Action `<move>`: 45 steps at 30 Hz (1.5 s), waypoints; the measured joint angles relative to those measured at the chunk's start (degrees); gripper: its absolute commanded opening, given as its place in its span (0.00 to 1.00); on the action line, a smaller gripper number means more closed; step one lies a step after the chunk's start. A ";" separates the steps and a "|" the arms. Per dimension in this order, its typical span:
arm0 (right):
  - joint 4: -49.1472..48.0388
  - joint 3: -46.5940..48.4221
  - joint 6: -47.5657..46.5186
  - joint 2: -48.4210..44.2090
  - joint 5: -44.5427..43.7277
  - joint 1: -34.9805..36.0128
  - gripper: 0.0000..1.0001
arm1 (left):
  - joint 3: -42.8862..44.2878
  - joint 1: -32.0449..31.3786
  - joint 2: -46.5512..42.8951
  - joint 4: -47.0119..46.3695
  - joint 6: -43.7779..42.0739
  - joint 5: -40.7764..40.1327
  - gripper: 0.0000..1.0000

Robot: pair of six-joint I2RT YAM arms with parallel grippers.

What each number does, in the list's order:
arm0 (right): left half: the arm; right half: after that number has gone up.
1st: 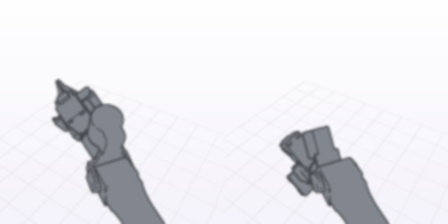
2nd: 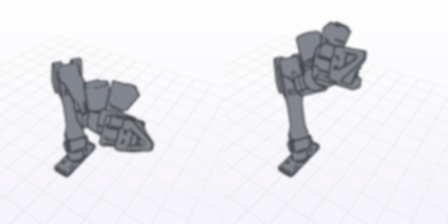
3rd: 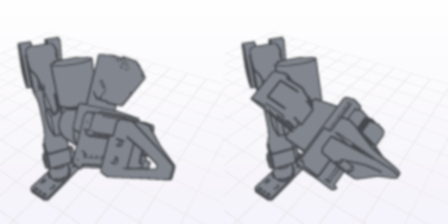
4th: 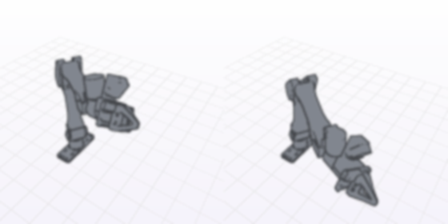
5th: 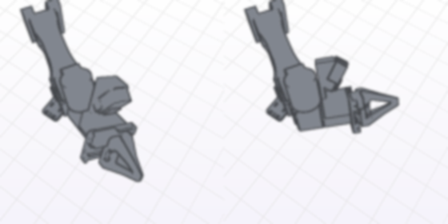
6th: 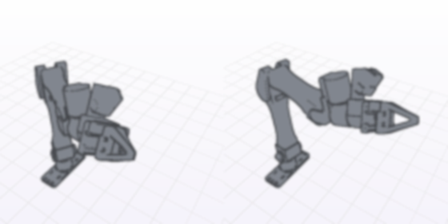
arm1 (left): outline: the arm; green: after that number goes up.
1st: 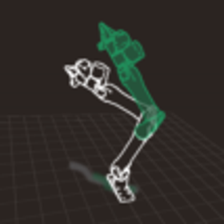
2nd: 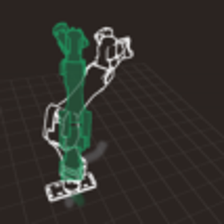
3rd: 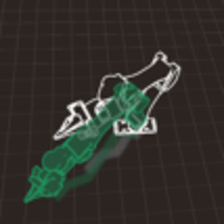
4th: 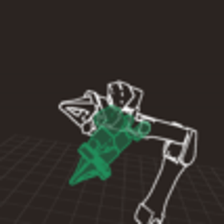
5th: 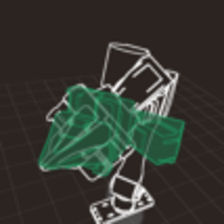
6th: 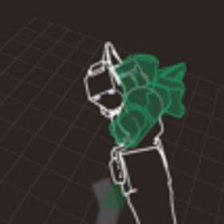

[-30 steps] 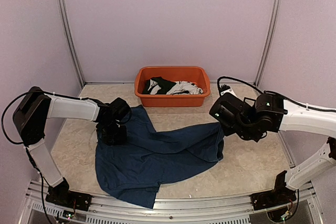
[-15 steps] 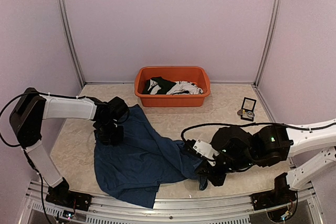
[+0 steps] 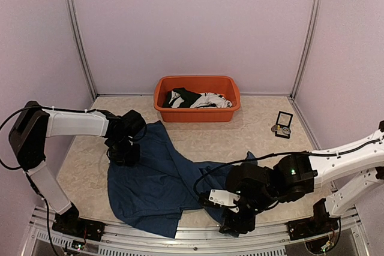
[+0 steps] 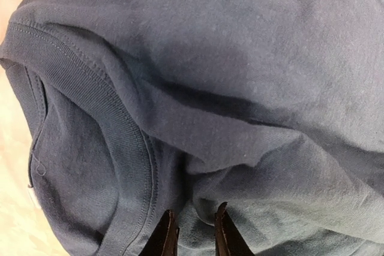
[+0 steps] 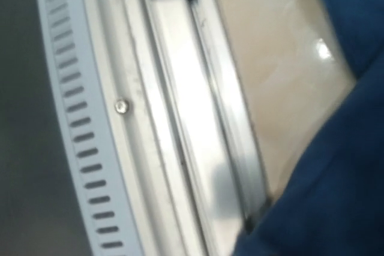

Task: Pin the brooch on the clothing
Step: Flatten out the crumpled clothing at the center of the board.

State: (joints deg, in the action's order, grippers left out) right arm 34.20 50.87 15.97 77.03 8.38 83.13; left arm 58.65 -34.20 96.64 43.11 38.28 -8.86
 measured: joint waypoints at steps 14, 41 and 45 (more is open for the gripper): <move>6.45 11.37 4.92 0.37 -19.39 -3.17 0.60 | 0.00 -0.09 0.00 0.04 -0.02 0.00 0.25; 24.85 17.66 14.91 19.17 -25.64 -1.75 0.35 | -0.68 -0.63 0.94 -0.90 0.00 0.26 0.25; 24.68 17.66 16.44 18.27 -25.31 -1.75 0.35 | -0.79 -0.68 0.94 -1.25 0.02 0.48 0.24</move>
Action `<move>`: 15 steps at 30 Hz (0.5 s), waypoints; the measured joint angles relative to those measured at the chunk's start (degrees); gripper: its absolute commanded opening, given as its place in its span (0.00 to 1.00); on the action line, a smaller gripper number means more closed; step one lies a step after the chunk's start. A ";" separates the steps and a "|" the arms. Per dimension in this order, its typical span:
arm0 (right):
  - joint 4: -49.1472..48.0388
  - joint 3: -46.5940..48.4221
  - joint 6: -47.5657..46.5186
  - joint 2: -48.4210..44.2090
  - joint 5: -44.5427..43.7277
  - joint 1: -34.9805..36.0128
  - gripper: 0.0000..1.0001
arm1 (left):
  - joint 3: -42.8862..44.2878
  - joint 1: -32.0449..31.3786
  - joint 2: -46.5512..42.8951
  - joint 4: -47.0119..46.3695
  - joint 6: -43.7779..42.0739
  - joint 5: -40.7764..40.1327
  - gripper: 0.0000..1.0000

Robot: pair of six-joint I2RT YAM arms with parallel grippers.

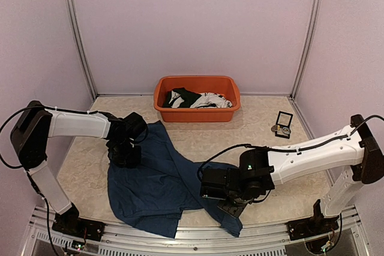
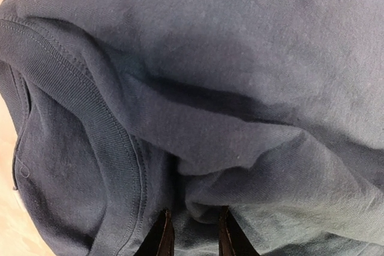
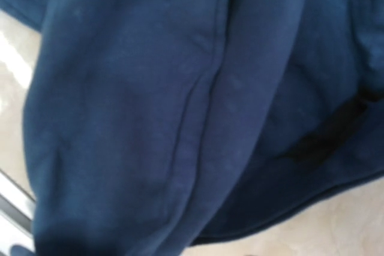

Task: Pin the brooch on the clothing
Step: Flatten out the crumpled clothing at the center of the board.

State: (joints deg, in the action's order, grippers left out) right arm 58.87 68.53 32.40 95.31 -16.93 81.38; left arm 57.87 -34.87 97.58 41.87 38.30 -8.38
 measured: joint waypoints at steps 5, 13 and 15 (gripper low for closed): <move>-0.68 0.00 2.89 -2.10 -0.15 -0.02 0.30 | -0.15 -0.20 0.00 -0.35 0.00 0.02 0.24; -6.34 -0.59 5.60 -4.35 2.05 -0.04 0.28 | -0.72 -0.46 0.11 -0.74 0.02 0.20 0.24; -7.15 -0.83 6.01 -3.45 2.82 -0.04 0.27 | -0.74 -0.50 0.11 -0.81 0.02 0.20 0.25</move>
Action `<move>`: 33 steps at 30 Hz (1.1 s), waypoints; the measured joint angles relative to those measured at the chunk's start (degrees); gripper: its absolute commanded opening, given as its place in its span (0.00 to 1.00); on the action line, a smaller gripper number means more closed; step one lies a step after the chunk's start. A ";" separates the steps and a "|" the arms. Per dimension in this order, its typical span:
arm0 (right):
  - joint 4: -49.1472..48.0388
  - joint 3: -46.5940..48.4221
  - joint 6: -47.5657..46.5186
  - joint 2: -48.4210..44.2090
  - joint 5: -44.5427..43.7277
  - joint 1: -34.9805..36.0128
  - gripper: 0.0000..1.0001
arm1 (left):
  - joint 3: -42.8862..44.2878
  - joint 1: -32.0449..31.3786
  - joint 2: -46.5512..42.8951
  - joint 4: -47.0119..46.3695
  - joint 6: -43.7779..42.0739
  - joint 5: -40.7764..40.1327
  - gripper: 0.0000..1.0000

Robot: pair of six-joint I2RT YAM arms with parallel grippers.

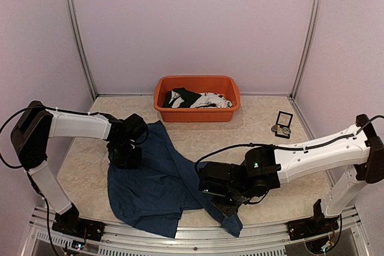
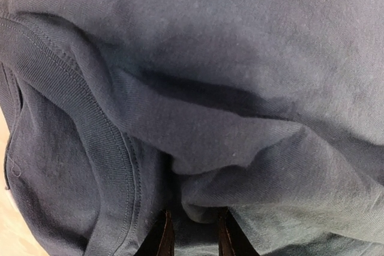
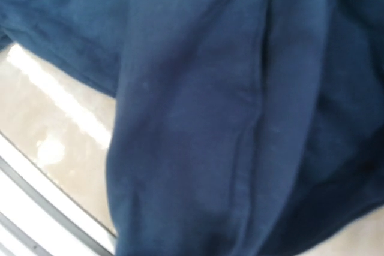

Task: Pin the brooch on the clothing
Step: Flatten out the crumpled clothing at the center of the board.

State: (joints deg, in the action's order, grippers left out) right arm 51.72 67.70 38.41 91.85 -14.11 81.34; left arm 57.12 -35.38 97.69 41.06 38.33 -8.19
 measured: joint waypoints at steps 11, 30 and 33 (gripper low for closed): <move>-0.68 -1.29 2.58 2.05 0.13 0.00 0.25 | -0.96 -0.09 0.00 -0.83 0.02 0.13 0.24; 2.27 -2.12 4.48 3.15 -2.12 0.02 0.24 | -0.96 -0.44 0.20 -1.01 0.04 0.22 0.24; 3.15 -2.12 4.79 3.15 -2.60 0.02 0.23 | -0.96 -0.46 0.24 -1.01 0.04 0.22 0.24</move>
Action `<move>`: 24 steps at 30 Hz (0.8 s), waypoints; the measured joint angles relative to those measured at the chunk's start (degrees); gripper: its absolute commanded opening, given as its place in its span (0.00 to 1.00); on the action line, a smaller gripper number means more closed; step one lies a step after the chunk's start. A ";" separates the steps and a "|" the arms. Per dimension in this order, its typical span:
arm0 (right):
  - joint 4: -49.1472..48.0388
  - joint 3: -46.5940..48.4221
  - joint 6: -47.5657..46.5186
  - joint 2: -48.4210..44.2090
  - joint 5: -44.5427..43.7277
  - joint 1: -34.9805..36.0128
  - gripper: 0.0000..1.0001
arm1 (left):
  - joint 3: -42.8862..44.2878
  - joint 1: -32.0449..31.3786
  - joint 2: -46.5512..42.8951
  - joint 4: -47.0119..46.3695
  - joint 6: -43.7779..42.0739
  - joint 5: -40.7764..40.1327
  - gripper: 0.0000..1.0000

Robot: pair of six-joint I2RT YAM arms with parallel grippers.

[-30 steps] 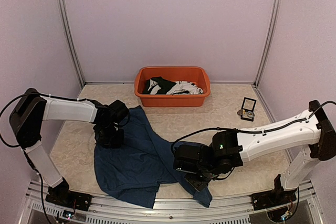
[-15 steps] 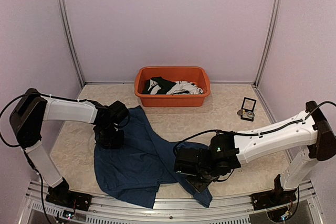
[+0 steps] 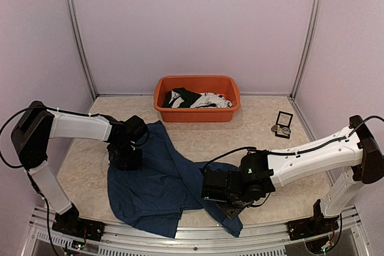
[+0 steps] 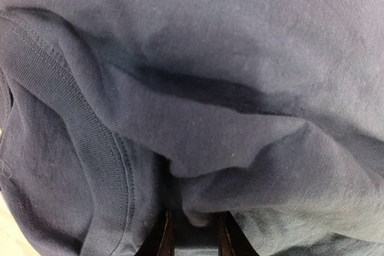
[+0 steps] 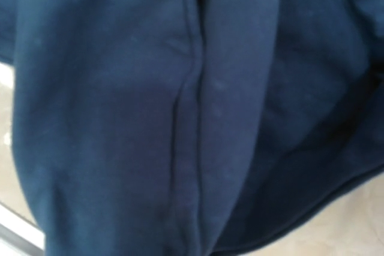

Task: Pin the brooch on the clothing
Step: Flatten out the crumpled clothing at the center of the board.

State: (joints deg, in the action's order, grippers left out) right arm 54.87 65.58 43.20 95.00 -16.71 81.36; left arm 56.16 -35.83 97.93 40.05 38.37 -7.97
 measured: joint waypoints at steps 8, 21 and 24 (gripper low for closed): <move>0.07 -0.02 -0.04 0.00 1.29 0.02 0.19 | 0.02 -0.17 0.07 0.00 0.00 -0.04 0.24; 2.43 0.46 0.09 0.59 0.57 0.33 0.00 | 0.02 -0.22 0.11 -0.02 -0.02 -0.07 0.24; 6.82 4.76 0.79 0.59 -4.55 -0.24 0.00 | 0.04 -0.22 0.17 -0.02 -0.04 -0.11 0.24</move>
State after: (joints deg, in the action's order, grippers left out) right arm 61.69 70.35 43.99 95.59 -21.26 81.12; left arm 56.21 -36.05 98.10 40.03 38.33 -8.08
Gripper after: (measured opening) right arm 0.005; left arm 0.241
